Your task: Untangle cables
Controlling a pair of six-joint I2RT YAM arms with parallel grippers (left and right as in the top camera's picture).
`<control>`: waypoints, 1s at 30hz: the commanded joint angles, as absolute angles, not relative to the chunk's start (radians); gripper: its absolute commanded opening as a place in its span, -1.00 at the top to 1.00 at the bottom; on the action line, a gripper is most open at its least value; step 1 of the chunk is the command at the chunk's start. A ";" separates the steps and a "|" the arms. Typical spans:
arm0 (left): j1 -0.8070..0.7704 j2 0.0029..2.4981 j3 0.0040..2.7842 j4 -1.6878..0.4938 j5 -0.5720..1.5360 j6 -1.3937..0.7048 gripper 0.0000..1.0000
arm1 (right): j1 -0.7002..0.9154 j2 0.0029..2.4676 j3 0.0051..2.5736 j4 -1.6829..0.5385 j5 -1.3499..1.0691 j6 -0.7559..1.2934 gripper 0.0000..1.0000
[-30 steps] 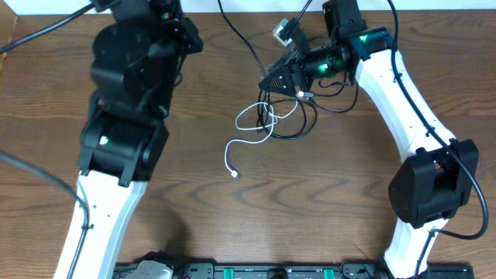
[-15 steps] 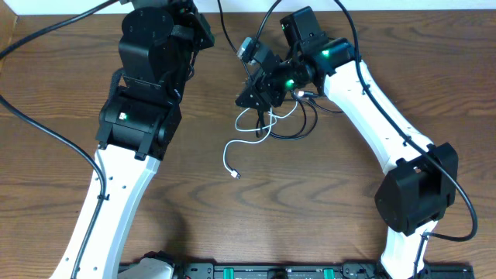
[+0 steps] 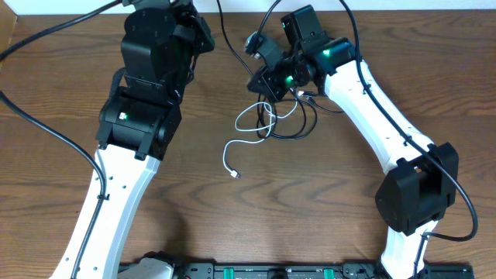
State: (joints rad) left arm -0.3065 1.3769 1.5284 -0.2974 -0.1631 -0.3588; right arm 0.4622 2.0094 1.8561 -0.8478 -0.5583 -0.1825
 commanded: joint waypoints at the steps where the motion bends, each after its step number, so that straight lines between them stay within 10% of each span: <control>1: -0.275 1.374 1.536 -0.355 -0.178 -0.326 0.85 | 0.445 1.993 1.874 -0.850 -0.496 -0.100 0.98; 12: -0.154 1.390 1.534 -0.606 -0.176 -0.327 0.84 | 0.413 1.859 1.887 -0.854 -0.420 -0.036 0.98; 30: -0.154 1.534 1.533 -0.679 0.461 0.068 -0.02 | 0.399 1.724 2.274 -0.853 -0.167 0.209 0.98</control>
State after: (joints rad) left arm -0.1570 1.5433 1.5284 -0.6922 0.1719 -0.1368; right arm 0.4084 1.7260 2.2509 -0.8520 -0.2466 0.1070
